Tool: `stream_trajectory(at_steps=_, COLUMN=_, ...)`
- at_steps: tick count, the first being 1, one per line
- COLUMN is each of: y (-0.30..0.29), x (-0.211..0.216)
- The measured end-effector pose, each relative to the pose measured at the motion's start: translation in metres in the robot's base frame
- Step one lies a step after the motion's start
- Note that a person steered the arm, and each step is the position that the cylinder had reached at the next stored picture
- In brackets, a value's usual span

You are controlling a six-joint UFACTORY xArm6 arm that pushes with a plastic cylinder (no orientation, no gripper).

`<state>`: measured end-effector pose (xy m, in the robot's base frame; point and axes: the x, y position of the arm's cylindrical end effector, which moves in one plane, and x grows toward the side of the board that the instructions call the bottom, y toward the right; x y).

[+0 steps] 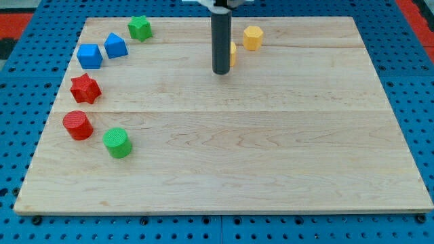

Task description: Push the yellow heart to the top left of the yellow hexagon

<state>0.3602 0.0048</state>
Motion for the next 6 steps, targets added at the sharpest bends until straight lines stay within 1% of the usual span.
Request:
stream_trajectory(at_steps=1, y=0.015, x=-0.012)
stream_trajectory(at_steps=3, y=0.011, x=-0.084)
stream_trajectory(at_steps=4, y=0.011, x=-0.112)
stream_trajectory(at_steps=5, y=0.012, x=-0.123)
stream_trajectory(at_steps=6, y=0.049, x=-0.102)
